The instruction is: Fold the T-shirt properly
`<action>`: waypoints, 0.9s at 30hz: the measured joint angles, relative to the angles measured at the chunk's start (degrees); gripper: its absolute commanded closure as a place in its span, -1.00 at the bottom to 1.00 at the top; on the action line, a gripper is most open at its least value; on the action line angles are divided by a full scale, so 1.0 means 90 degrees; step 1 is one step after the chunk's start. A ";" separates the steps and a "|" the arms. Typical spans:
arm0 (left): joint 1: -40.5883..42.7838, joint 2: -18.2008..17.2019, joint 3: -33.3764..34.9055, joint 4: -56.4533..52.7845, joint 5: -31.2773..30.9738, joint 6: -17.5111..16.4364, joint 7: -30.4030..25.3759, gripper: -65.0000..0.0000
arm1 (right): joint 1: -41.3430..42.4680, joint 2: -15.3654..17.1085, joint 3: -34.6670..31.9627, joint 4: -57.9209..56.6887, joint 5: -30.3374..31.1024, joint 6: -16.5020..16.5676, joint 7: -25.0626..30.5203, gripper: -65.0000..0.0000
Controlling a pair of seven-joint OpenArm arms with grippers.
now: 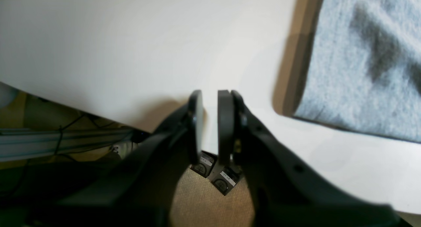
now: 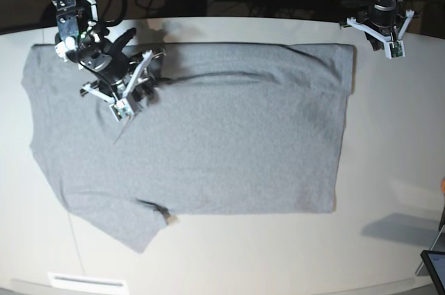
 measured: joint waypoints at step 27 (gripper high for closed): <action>-0.0413 0.0180 0.0078 0.0391 -0.1236 -0.0935 -0.0789 0.74 | -0.0896 0.0034 0.2356 0.0182 0.0046 0.0078 0.1127 1.00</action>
